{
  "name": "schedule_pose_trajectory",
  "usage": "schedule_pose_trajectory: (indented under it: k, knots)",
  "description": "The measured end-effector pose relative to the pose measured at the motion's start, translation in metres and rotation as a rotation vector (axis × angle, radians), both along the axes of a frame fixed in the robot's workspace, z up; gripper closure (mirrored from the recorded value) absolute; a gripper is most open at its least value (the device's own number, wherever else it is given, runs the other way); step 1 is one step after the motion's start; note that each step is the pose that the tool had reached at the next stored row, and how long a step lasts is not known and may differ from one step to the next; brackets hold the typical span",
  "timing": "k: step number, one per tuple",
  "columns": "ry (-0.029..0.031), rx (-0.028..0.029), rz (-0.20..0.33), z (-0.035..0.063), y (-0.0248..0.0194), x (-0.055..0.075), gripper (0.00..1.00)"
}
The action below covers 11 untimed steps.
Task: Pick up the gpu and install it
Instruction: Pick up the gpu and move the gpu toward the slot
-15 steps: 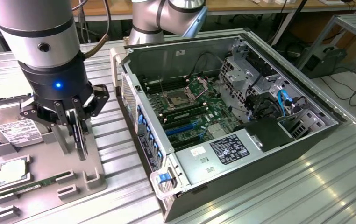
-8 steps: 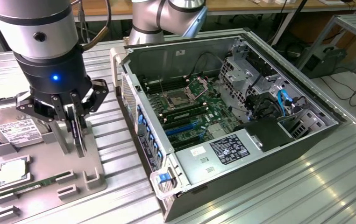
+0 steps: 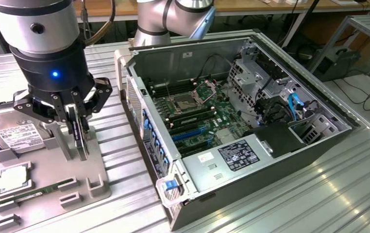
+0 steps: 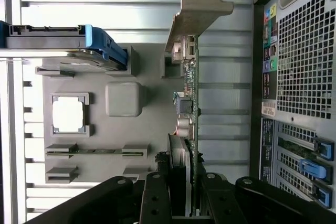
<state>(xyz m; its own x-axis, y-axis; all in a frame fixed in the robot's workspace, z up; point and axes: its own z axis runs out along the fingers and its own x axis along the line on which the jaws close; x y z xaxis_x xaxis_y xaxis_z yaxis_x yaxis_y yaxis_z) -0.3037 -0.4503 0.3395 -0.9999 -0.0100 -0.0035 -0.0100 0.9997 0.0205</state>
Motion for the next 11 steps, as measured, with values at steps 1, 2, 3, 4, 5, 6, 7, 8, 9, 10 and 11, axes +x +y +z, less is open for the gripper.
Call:
schedule_pose_trajectory:
  k: [1, 2, 3, 4, 5, 6, 7, 8, 9, 10, 11]
  knots:
    - [0.0001, 0.0, 0.0, 0.0013, 0.0, 0.0, 0.72]
    - [0.0, 0.0, 0.0, 0.0025, 0.0, 0.0, 0.72]
    - [0.0001, 0.0, 0.0, 0.0039, 0.0, 0.0, 0.72]
    - [0.0, 0.0, 0.0, 0.0058, 0.0, 0.0, 0.72]
    - [0.0, 0.0, 0.0, 0.0073, 0.0, 0.0, 0.72]
    - [0.0, 0.0, 0.0, 0.0089, 0.0, 0.0, 0.72]
    - [0.0, 0.0, 0.0, 0.0104, 0.0, 0.0, 0.72]
    - [0.0001, -0.0001, 0.0, 0.0117, 0.0, 0.0, 0.72]
    - [0.0, 0.0, 0.0, 0.0145, 0.0, 0.0, 0.72]
    - [0.0, 0.0, 0.0, 0.0158, 0.0, 0.0, 0.72]
    - [0.0, 0.0, 0.0, 0.0169, 0.0, 0.0, 0.72]
